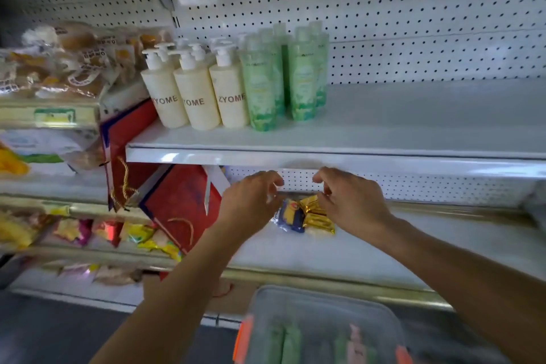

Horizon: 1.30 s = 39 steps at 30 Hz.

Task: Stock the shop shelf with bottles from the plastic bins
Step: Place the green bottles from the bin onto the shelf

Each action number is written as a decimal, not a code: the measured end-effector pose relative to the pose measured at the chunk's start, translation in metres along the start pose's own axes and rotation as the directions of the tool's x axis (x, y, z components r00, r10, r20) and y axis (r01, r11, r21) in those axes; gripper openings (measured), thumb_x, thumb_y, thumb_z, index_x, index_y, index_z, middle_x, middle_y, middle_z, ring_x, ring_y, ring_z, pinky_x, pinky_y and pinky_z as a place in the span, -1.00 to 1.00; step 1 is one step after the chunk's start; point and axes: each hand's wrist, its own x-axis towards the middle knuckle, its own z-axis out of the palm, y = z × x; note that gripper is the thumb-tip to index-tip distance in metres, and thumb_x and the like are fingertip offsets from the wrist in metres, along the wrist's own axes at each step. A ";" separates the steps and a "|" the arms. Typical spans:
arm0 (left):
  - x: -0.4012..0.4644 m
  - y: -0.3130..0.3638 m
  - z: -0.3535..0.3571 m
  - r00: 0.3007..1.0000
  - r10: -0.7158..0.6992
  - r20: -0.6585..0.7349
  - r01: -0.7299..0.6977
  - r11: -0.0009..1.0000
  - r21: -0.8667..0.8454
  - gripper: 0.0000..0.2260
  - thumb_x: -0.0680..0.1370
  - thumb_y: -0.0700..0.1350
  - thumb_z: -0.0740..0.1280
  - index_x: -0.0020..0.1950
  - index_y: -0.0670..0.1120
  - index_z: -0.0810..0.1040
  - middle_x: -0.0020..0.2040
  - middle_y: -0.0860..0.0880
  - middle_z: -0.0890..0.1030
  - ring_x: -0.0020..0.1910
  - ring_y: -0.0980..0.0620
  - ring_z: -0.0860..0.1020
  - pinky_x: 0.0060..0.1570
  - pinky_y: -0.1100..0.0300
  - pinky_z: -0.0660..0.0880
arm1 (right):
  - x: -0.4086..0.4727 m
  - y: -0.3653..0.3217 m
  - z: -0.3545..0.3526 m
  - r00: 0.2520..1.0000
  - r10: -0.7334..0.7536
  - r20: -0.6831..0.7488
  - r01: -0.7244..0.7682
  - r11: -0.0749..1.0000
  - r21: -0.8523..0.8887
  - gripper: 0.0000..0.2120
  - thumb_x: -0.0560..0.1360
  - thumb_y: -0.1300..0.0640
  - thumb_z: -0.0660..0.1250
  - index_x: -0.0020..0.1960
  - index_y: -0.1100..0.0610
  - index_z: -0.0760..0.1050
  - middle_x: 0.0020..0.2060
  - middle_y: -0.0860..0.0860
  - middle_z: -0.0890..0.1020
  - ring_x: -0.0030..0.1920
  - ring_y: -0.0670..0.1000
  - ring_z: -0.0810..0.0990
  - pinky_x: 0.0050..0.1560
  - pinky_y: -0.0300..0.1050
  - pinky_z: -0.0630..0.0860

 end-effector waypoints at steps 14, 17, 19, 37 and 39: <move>-0.104 -0.087 0.208 0.768 -0.294 0.569 0.458 0.873 -0.167 -0.82 0.50 -0.09 0.38 0.09 -0.05 0.60 -0.02 -0.03 0.67 -0.01 -0.04 0.63 -0.02 0.19 0.51 | -0.098 0.023 0.211 0.773 0.223 0.595 -0.272 0.962 -0.007 -0.73 0.56 0.01 0.17 0.24 -0.05 0.40 0.19 -0.05 0.56 0.19 0.07 0.54 0.07 -0.12 0.43; -0.121 -0.104 0.259 0.670 -0.324 0.668 0.545 0.826 -0.147 -0.84 0.49 -0.08 0.37 0.06 -0.04 0.61 -0.02 -0.02 0.67 0.01 -0.02 0.62 0.09 0.12 0.53 | -0.120 0.024 0.258 0.696 0.267 0.667 -0.369 0.929 0.012 -0.73 0.55 0.03 0.18 0.24 -0.04 0.42 0.19 -0.05 0.57 0.20 0.05 0.54 0.06 -0.16 0.41; -0.126 -0.113 0.288 0.625 -0.320 0.712 0.570 0.811 -0.135 -0.82 0.51 -0.09 0.36 0.08 -0.08 0.61 0.02 -0.03 0.67 0.05 0.01 0.61 0.10 0.23 0.48 | -0.133 0.025 0.290 0.642 0.296 0.708 -0.440 0.898 0.024 -0.74 0.54 0.05 0.20 0.22 -0.02 0.44 0.16 -0.05 0.59 0.18 0.03 0.55 0.02 -0.19 0.40; -0.156 -0.143 0.436 0.394 -0.371 0.841 0.634 0.772 0.043 -0.74 0.56 -0.25 0.11 0.16 -0.23 0.51 0.11 -0.21 0.58 0.09 -0.19 0.57 -0.04 0.08 0.48 | -0.220 0.032 0.467 0.166 0.463 0.871 -0.923 0.385 -0.029 -0.51 0.42 0.17 0.42 0.31 0.19 0.39 0.07 0.07 0.53 -0.04 0.03 0.51 -0.03 -0.12 0.51; -0.152 -0.145 0.436 0.388 -0.355 0.850 0.630 0.776 0.037 -0.77 0.57 -0.26 0.13 0.12 -0.23 0.53 0.09 -0.21 0.60 0.09 -0.20 0.58 -0.04 0.07 0.49 | -0.221 0.029 0.475 0.144 0.454 0.879 -0.952 0.307 -0.002 -0.48 0.39 0.17 0.48 0.28 0.20 0.38 0.02 0.05 0.53 -0.06 0.01 0.51 -0.16 -0.16 0.47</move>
